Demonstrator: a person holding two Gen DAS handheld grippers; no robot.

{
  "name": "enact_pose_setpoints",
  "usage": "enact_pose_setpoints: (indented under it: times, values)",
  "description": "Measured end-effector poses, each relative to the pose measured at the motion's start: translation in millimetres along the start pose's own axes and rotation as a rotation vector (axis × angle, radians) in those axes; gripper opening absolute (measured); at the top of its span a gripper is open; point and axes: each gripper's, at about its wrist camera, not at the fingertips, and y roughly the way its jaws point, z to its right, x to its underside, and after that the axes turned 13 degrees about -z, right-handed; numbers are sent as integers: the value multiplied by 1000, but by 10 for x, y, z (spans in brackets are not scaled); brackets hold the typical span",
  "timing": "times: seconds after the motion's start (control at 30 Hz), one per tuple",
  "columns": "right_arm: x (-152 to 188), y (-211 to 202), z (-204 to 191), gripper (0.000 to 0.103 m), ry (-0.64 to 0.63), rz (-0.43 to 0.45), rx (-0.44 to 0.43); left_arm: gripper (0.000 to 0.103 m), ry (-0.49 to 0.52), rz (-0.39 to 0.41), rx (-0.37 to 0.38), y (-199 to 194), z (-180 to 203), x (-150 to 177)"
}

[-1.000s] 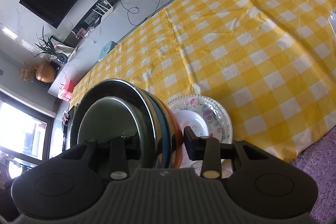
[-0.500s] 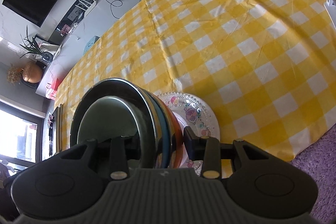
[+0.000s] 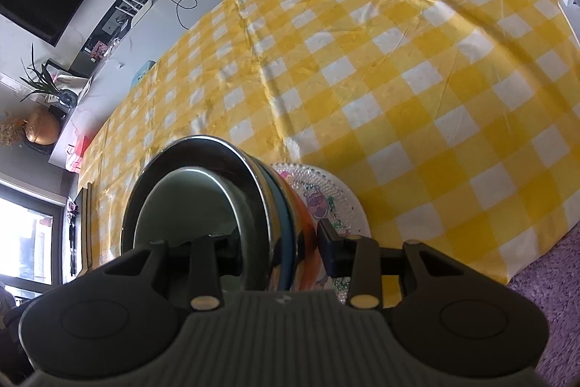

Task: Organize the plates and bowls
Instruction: 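Lift the bowl stack with both tools and lower it onto the plate stack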

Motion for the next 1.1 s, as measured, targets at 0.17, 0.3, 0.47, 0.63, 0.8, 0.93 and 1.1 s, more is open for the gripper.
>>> enact_pose_setpoints:
  times: [0.17,0.3,0.47,0.63,0.8,0.93,1.1]
  values:
    - [0,-5,-24,39,-16,19,22,44,7,6,9,23,12,-2]
    - [-6,-23,-34,37,-21,18,24,44,16,21,-1,-24,46,3]
    - [-21,-46,-22,37,-11,23,18,44,18,23,7,-36,70,-26]
    - [-10,-33,4,37,-1,26,32,44,10,22,29,2,42,-24]
    - [-9,-31,-13,41,-3,29,33,44,2,20,39,-9,22,-22]
    - [13,-65,-43,45,-18,44,34,44,45,50,18,-93,94,19]
    - [120,-200,-195,56,-93,94,72,52,109,111,-40,-299,222,143]
